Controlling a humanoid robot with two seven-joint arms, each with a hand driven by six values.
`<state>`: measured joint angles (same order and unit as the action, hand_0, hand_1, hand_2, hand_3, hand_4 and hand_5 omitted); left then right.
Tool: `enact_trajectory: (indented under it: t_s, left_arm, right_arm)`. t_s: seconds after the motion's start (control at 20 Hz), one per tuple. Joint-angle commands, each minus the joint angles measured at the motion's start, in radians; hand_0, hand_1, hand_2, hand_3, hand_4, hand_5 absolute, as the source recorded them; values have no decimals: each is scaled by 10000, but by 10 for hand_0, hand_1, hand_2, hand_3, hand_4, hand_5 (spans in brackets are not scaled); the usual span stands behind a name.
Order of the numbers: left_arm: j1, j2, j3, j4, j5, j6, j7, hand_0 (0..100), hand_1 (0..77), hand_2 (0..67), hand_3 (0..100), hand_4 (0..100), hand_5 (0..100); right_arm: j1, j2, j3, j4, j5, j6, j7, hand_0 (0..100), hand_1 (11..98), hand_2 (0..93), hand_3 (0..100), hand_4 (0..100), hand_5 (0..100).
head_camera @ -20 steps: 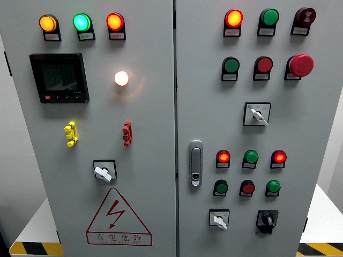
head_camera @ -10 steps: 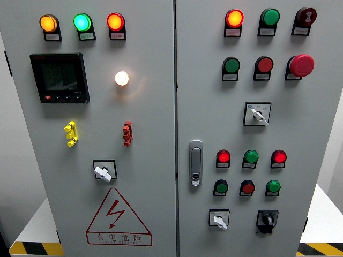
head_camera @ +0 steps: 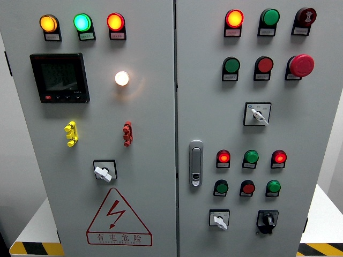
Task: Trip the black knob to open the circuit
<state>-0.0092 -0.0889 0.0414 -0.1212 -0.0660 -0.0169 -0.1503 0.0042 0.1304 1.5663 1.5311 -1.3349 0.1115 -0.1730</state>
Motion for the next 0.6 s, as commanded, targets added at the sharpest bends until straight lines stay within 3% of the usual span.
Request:
enact_trajectory:
  t_s: [0.0, 0.25, 0.55]
  left_arm:
    - [0, -1, 0, 0, 0, 0, 0, 0, 30, 129, 214, 66, 15]
    - [0, -16, 0, 0, 0, 0, 0, 0, 31, 129, 214, 66, 15]
    - [-15, -1, 0, 0, 0, 0, 0, 0, 30, 129, 214, 66, 15]
  right_arm:
    - [263, 30, -78, 197, 19, -87, -110, 764, 474, 21, 924, 1000, 1000]
    - [740, 15, -108, 166, 50, -439, -309, 777, 478, 23, 939, 1000, 1000]
    - [1276, 31, -231, 60, 50, -486, -463, 788, 483, 24, 946, 1000, 1000]
